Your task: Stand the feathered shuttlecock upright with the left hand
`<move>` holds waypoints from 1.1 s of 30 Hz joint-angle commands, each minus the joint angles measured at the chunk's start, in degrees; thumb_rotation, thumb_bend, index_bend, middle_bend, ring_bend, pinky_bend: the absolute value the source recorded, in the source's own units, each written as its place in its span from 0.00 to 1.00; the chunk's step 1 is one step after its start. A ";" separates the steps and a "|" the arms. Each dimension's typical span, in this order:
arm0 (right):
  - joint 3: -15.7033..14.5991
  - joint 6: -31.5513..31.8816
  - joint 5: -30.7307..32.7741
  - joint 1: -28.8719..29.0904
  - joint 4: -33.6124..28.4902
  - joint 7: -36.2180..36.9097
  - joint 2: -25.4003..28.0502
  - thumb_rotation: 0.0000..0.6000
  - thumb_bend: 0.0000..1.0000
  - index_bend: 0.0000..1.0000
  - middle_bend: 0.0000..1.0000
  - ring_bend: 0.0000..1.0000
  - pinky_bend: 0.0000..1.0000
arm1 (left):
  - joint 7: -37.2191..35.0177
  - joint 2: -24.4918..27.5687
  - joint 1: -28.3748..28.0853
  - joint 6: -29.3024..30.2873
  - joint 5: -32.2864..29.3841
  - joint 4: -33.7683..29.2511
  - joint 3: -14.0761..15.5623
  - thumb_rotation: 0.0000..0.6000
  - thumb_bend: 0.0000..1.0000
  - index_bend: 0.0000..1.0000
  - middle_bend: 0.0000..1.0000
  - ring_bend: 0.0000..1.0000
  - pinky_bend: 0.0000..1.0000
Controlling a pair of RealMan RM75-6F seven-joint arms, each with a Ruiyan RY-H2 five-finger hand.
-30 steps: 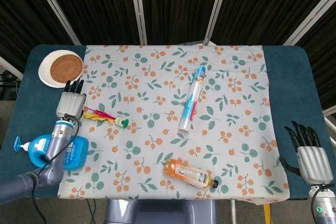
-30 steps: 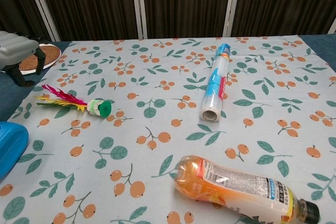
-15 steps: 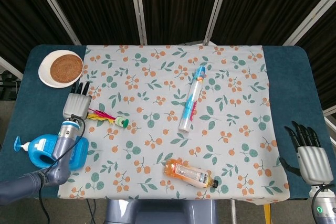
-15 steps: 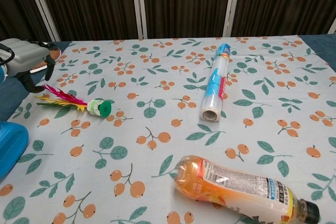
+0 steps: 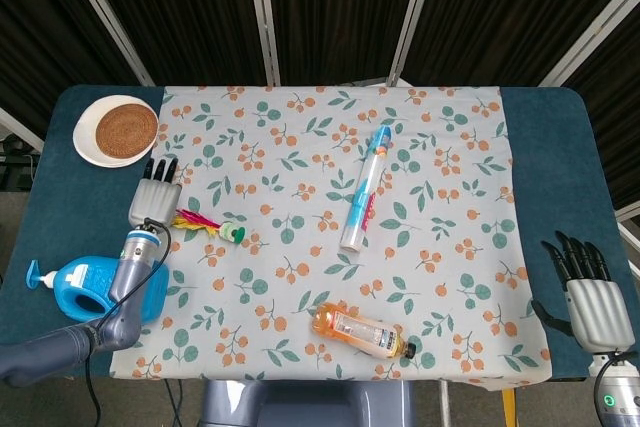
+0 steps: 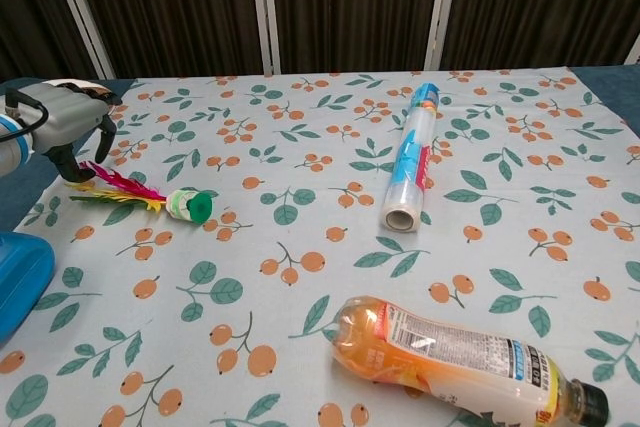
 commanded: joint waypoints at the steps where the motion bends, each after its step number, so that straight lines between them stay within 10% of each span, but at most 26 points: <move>1: 0.01 0.03 -0.02 -0.01 -0.02 0.03 0.02 1.00 0.15 0.12 0.00 0.00 0.01 | 0.07 -0.20 -0.02 0.10 0.11 0.28 0.15 1.00 0.37 0.54 0.00 0.00 0.01; 21: 0.07 0.31 0.06 -0.15 -0.11 -0.35 -0.15 1.00 0.15 0.12 0.00 0.00 0.01 | -0.58 0.74 0.48 0.04 -0.14 -0.61 0.44 1.00 0.50 0.58 0.00 0.00 0.01; 33: 0.25 0.27 0.49 -0.17 -0.23 -0.71 -0.27 1.00 0.15 0.12 0.00 0.00 0.01 | 0.98 7.25 -0.96 6.23 4.78 -15.06 -2.09 1.00 0.50 0.60 0.00 0.00 0.01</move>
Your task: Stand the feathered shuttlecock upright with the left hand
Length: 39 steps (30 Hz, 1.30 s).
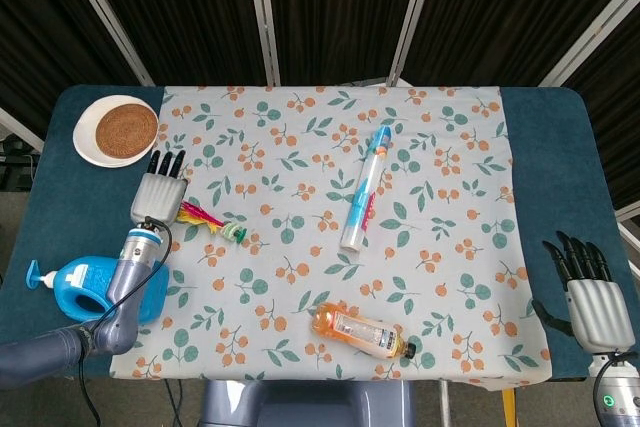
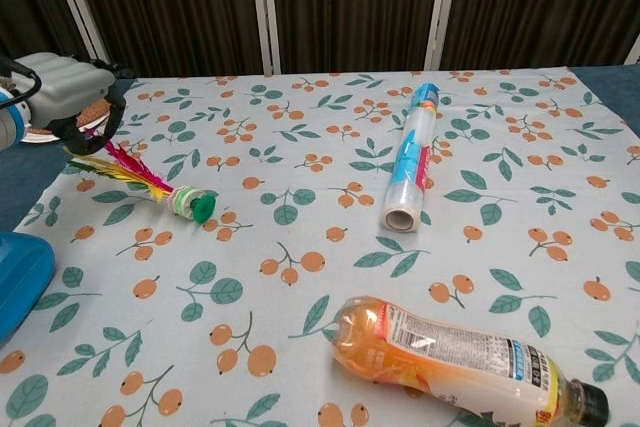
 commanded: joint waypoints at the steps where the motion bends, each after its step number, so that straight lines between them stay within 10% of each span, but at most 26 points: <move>1: 0.02 -0.03 0.03 0.02 -0.03 -0.04 -0.01 1.00 0.15 0.12 0.00 0.00 0.01 | 1.78 2.96 -0.92 2.74 1.75 -6.54 -1.20 1.00 0.50 0.60 0.00 0.00 0.01; 18: 0.17 -0.24 0.49 0.04 -0.30 -0.27 -0.12 1.00 0.15 0.12 0.00 0.00 0.01 | 10.21 7.23 -5.61 8.36 3.56 -22.29 -4.48 1.00 0.53 0.61 0.00 0.00 0.02; 39: 0.13 -0.20 0.47 -0.04 -0.33 -0.33 -0.05 1.00 0.15 0.12 0.00 0.00 0.01 | 11.49 4.91 -7.12 9.66 2.13 -23.22 -1.72 1.00 0.53 0.62 0.00 0.00 0.02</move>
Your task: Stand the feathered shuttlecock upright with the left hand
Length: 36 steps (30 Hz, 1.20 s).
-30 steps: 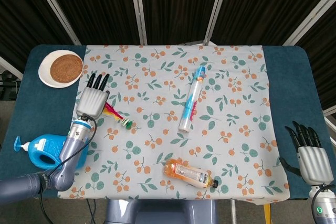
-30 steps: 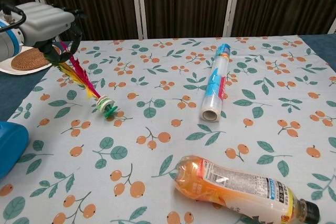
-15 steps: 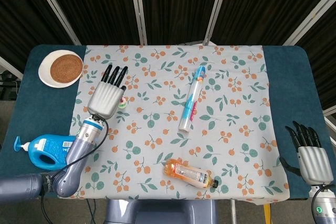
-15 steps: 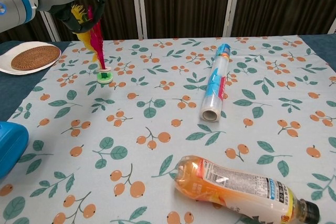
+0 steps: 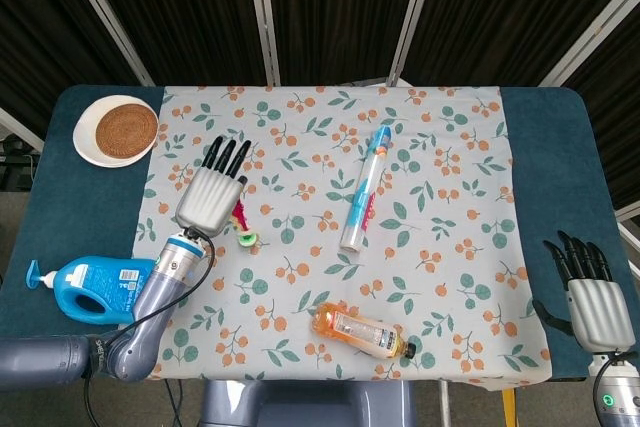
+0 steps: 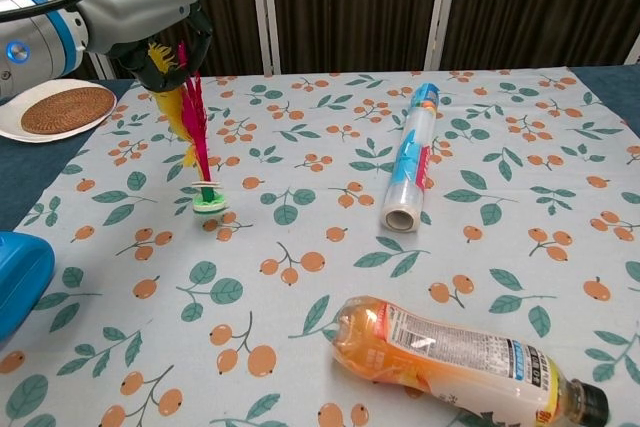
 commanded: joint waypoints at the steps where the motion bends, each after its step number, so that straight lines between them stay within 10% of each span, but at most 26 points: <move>1: 0.02 -0.02 0.06 0.00 0.00 0.03 0.01 1.00 0.15 0.12 0.00 0.00 0.01 | -0.21 -0.20 -0.05 0.17 -0.04 0.12 0.00 1.00 0.54 0.62 0.00 0.00 0.02; 36: -0.05 0.18 -0.26 -0.05 0.19 -0.25 -0.13 1.00 0.15 0.12 0.00 0.00 0.01 | -0.86 -1.14 -0.23 1.00 0.76 -0.71 2.51 1.00 0.54 0.60 0.00 0.00 0.02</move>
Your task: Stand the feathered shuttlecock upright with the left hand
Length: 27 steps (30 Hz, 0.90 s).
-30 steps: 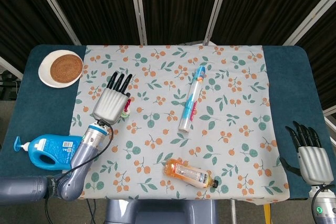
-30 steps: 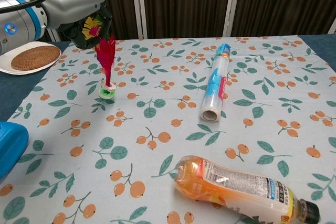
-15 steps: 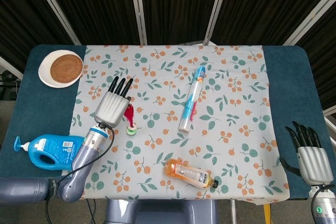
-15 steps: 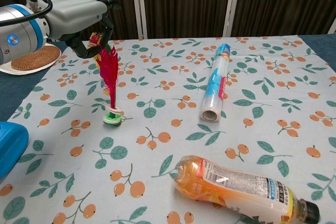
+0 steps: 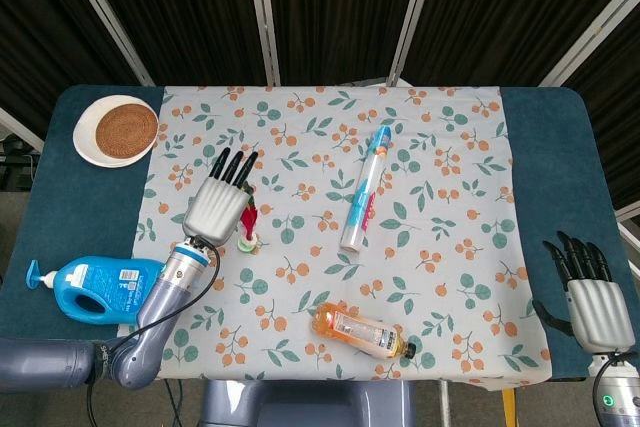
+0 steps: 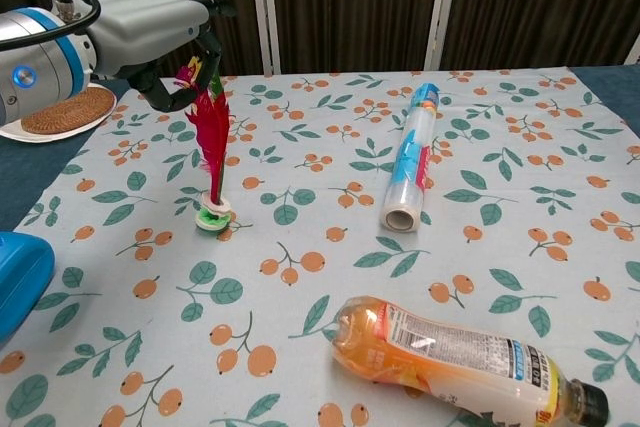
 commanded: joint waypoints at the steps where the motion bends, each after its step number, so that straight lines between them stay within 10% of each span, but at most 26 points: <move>1: -0.02 -0.04 -0.03 0.02 0.01 -0.06 -0.02 1.00 0.15 0.12 0.00 0.00 0.01 | -0.02 0.28 0.10 -0.06 0.30 -0.26 0.33 1.00 0.53 0.60 0.00 0.00 0.02; 6: -0.01 -0.13 0.14 0.01 -0.12 -0.20 -0.02 1.00 0.15 0.12 0.00 0.00 0.01 | -0.01 1.02 0.25 -0.72 0.11 -0.91 1.06 1.00 0.52 0.53 0.00 0.00 0.00; 14: 0.02 -0.22 0.20 0.06 -0.06 -0.15 -0.03 1.00 0.15 0.12 0.00 0.00 0.01 | -1.77 3.13 0.29 -1.55 1.13 -3.00 0.79 1.00 0.29 0.07 0.00 0.00 0.00; 27: 0.00 -0.14 0.22 -0.01 -0.12 -0.47 -0.01 1.00 0.15 0.12 0.00 0.00 0.01 | -8.54 9.42 4.78 1.81 5.85 -9.59 1.82 1.00 0.28 0.06 0.00 0.00 0.00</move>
